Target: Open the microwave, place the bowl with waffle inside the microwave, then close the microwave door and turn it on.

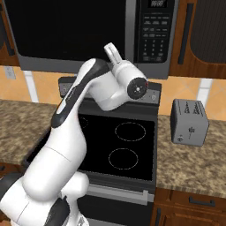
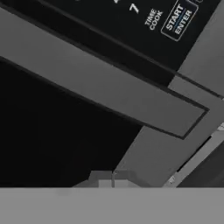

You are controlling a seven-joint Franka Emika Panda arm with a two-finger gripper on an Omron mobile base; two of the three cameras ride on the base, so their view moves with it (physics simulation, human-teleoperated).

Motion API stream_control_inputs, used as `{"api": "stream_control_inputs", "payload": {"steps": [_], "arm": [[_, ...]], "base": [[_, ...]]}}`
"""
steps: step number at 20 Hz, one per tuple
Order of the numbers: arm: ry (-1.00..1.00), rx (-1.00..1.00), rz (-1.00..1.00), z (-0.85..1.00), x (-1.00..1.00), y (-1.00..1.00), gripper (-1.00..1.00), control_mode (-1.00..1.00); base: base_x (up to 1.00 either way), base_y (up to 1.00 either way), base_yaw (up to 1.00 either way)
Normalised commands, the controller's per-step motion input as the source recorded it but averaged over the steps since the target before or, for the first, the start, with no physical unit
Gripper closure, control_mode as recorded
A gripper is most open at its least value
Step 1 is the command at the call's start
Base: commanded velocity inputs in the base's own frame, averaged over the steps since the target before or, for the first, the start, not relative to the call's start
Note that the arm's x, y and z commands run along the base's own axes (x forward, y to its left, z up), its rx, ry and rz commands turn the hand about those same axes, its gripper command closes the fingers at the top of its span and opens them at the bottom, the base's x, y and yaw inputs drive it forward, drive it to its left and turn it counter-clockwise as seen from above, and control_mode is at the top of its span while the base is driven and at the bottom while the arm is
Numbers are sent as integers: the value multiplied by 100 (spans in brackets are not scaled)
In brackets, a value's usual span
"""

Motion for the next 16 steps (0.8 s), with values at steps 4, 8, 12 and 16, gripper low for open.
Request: {"api": "stream_control_inputs", "payload": {"steps": [4,8,12,16], "arm": [[2,-1,-4,7,-47,-92,100,-100],[10,1,-8,13,3,-78,100,-100],[3,4,-5,7,29,-63,100,-100],[0,2,-4,2,16,-33,100,-100]], "base": [[0,0,0],[0,0,0],[0,0,0],[0,0,0]]}}
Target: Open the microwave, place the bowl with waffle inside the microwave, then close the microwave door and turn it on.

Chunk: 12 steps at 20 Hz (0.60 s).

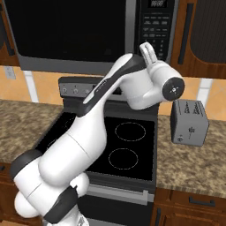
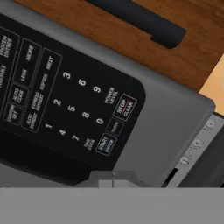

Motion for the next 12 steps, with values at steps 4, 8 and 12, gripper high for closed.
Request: {"api": "stream_control_inputs", "payload": {"steps": [4,8,12], "arm": [[0,0,0,-4,24,11,100,-100],[0,-1,0,0,47,22,100,-100],[0,0,0,0,73,1,100,-100]], "base": [[0,0,0],[0,0,0],[0,0,0]]}}
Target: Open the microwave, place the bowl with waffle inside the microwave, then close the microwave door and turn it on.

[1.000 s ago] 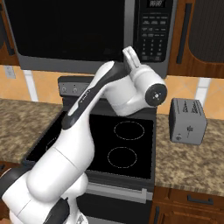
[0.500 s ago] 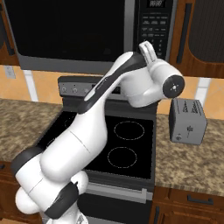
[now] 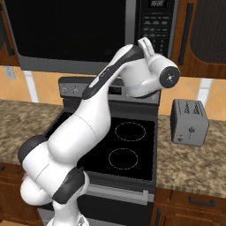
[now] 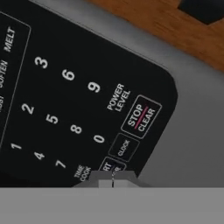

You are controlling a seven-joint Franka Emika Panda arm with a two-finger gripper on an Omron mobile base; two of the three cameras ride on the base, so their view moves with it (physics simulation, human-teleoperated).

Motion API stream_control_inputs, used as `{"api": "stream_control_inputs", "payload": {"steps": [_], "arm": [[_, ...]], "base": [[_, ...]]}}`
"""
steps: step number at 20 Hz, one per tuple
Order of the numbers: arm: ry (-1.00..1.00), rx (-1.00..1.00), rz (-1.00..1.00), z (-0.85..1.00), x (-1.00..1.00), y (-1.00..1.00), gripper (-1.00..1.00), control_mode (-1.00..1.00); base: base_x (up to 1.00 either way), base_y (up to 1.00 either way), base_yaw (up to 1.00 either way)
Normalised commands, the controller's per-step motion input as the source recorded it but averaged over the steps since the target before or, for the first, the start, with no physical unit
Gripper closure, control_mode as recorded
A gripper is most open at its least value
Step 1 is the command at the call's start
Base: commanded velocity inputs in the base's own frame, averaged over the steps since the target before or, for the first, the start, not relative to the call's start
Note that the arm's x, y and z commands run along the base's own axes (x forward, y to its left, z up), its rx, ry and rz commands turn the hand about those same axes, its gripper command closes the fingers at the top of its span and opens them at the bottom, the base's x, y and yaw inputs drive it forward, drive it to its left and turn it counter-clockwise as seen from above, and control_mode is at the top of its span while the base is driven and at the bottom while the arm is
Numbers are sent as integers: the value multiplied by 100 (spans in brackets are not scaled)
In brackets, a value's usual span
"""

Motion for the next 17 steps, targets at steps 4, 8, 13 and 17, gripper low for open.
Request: {"api": "stream_control_inputs", "payload": {"steps": [4,8,13,17], "arm": [[0,0,0,-10,100,0,100,-100],[-2,-3,0,-50,98,3,100,-100],[-45,-34,0,-96,-38,68,100,-100],[-69,-47,0,-100,-100,100,100,-100]], "base": [[0,0,0],[0,0,0],[0,0,0],[0,0,0]]}}
